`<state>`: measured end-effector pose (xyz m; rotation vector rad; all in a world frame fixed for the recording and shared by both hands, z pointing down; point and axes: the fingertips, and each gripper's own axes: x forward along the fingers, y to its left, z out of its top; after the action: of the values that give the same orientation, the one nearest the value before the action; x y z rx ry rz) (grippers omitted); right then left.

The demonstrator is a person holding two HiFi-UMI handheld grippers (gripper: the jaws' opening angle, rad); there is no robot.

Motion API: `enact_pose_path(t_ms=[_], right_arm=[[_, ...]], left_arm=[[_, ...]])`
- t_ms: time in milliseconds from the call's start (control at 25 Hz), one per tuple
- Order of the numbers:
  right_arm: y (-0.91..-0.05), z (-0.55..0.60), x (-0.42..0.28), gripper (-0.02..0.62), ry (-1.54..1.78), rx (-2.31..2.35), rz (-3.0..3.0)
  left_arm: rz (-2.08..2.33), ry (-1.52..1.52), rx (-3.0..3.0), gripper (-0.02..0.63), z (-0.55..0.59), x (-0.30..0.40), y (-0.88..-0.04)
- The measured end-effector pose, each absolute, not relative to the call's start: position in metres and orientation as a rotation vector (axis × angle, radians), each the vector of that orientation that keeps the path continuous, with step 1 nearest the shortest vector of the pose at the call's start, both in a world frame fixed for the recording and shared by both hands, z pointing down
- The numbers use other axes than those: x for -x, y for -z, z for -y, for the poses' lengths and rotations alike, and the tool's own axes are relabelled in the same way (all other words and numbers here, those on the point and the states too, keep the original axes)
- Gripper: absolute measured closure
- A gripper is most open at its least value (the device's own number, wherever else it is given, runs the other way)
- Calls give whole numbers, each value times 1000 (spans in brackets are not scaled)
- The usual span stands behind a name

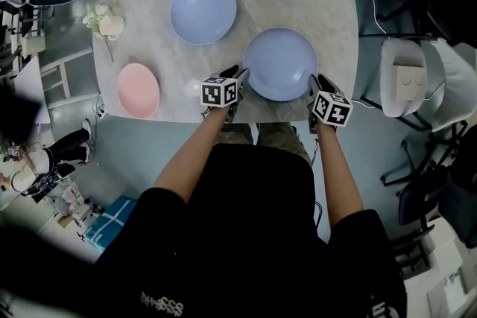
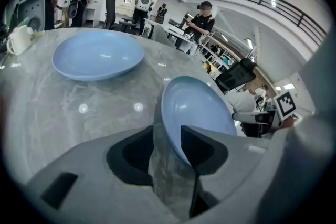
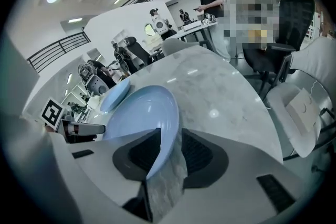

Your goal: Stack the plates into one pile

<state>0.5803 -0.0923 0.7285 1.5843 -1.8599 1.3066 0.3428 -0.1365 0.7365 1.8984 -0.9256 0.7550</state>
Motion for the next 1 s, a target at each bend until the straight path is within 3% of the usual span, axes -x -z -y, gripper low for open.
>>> enact_pose_path(t_ms=[280,400,1000], right_arm=[[-748,99,-579,506,-1376,-1561,1848],[-749,99,-581,538,-1395,-1559,1852],[-713,101,-554,547,-1338,-1548,1908]], left_arm=[[938,-772,-1888,477,136,-346,-749],[918,-777,-1893,520,136,-354,-750],[1019,-658,-1836,546,130,-324,-714]])
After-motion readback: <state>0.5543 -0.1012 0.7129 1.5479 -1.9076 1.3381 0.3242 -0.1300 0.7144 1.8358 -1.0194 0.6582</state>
